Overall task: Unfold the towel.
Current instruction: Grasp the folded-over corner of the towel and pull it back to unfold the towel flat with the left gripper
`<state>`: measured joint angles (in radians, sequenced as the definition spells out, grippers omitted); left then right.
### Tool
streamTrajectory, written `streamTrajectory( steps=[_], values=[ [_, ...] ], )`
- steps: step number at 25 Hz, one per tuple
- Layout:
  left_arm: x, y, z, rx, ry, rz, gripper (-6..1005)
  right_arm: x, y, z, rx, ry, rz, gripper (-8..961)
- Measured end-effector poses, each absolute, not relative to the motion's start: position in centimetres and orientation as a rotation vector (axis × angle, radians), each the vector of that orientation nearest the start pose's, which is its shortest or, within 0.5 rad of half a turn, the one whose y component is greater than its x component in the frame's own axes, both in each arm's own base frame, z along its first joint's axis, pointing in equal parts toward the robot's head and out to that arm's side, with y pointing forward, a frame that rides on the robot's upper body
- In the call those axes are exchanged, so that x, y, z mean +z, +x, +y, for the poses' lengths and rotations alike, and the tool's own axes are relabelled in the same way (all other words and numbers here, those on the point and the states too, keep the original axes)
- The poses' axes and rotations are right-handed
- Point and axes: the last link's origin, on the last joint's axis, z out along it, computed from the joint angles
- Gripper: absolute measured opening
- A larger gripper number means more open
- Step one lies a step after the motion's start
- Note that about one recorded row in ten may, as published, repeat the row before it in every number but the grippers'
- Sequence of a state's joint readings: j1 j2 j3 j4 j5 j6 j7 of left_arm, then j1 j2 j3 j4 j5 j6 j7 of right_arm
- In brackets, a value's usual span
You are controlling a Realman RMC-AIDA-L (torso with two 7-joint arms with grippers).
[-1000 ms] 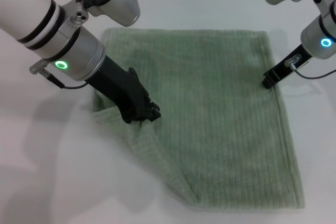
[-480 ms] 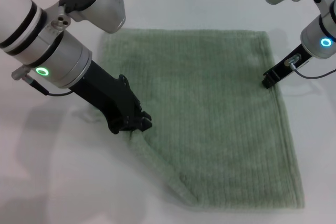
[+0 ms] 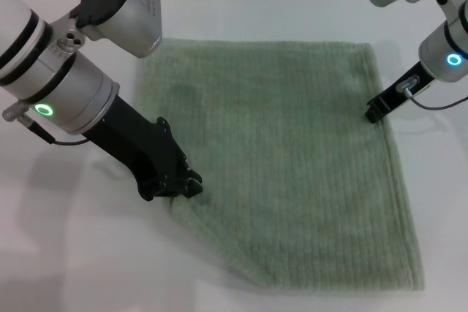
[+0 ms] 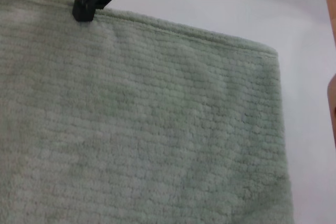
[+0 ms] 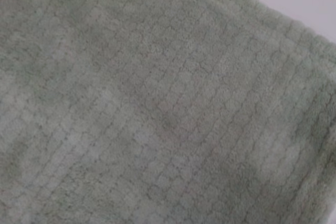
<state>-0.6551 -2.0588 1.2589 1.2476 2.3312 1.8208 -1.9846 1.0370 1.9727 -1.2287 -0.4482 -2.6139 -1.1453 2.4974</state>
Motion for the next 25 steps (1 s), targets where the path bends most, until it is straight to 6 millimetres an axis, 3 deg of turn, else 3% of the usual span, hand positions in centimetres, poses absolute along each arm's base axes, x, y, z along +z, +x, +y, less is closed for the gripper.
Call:
streamTrajectory(
  steps=[25],
  values=[
    [1.2, -19.4, 31.8, 0.486, -3.115, -0.567, 67, -2.7, 21.2, 43.4, -0.567, -2.454, 1.093, 2]
  ],
)
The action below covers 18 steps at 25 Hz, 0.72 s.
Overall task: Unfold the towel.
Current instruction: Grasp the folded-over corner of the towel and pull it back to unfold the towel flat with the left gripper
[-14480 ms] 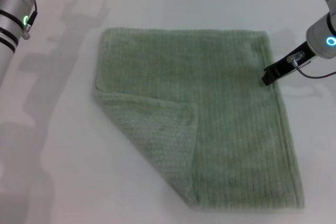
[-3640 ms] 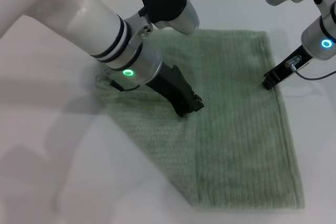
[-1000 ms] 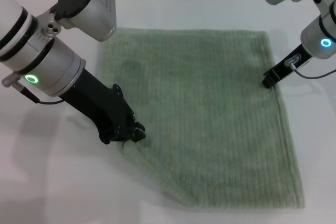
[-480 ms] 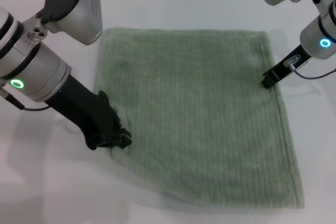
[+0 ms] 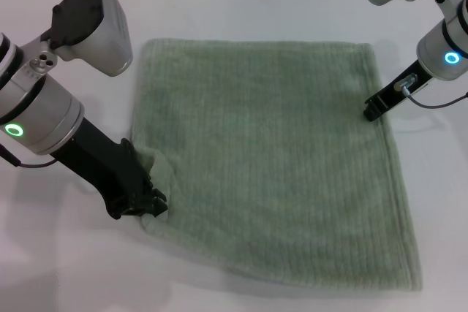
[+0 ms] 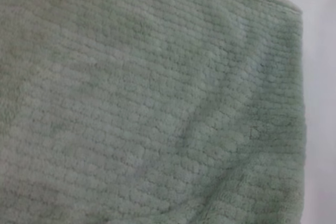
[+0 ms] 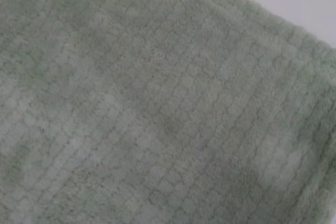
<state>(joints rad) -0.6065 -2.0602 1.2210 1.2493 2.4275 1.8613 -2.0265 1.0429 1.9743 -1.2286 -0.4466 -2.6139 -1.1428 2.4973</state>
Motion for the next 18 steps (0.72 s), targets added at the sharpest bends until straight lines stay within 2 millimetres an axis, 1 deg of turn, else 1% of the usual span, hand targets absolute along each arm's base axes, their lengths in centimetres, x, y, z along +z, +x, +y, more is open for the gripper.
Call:
streamTrajectory(
  steps=[13, 18],
  values=[
    [1.30, -20.01, 31.22, 0.476, -3.104, -0.610, 69, -2.73, 20.89, 43.65, -0.562, -2.454, 1.077, 2],
    [1.27, -19.80, 31.35, 0.465, -3.096, -0.608, 70, -2.77, 20.91, 43.65, -0.562, -2.455, 1.073, 2]
  ],
)
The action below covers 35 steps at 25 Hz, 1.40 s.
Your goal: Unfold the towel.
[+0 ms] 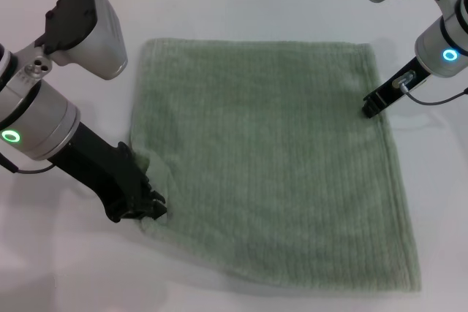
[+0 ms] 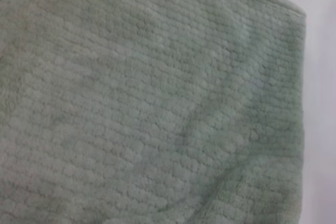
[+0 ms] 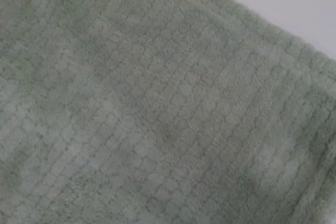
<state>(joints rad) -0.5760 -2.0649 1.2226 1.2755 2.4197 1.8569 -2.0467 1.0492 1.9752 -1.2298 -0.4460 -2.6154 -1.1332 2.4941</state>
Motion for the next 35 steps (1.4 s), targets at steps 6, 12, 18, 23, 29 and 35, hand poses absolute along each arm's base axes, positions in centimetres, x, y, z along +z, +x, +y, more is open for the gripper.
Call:
streamTrajectory(
  steps=[6, 12, 18, 23, 29, 35],
  values=[
    [1.5, -19.5, 31.8, 0.438, -3.074, -0.593, 87, -2.9, 21.0, 43.6, -0.559, -2.457, 1.069, 2],
    [2.4, -19.1, 32.2, 0.404, -3.020, -0.545, 183, -3.1, 21.1, 43.5, -0.563, -2.458, 1.071, 2],
    [2.9, -19.1, 32.5, 0.378, -2.994, -0.504, 511, -3.2, 21.2, 43.4, -0.565, -2.459, 1.080, 2],
    [3.3, -18.7, 33.6, 0.220, -2.932, -0.442, 525, -3.2, 21.1, 43.5, -0.562, -2.460, 1.078, 2],
    [3.0, -18.7, 35.6, -0.033, -2.802, -0.408, 525, -3.1, 20.2, 43.9, -0.549, -2.461, 1.051, 1],
    [2.1, -20.1, 39.0, -0.374, -2.579, -0.476, 526, -1.8, 17.8, 45.4, -0.489, -2.438, 0.962, 1]
  ],
)
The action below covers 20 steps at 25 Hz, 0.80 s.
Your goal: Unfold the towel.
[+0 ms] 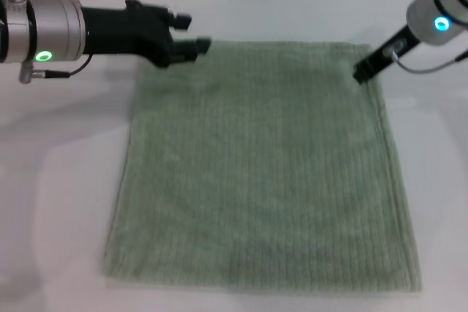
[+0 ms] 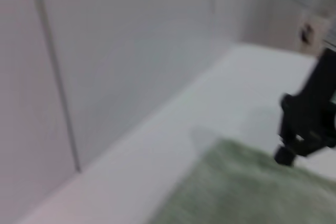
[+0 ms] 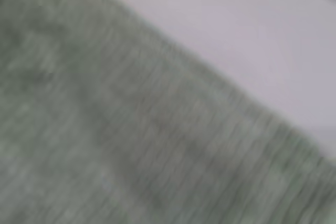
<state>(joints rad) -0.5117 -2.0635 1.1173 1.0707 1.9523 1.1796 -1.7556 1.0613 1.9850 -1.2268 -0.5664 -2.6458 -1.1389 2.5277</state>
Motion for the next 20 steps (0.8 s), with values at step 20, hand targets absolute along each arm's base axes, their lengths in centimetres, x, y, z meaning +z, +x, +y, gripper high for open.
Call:
streamTrajectory(
  steps=[20],
  values=[
    [3.9, -25.4, 44.0, -0.916, -1.811, -0.724, 517, -1.0, 15.2, 45.5, 0.270, -1.962, 0.291, 1]
  ],
)
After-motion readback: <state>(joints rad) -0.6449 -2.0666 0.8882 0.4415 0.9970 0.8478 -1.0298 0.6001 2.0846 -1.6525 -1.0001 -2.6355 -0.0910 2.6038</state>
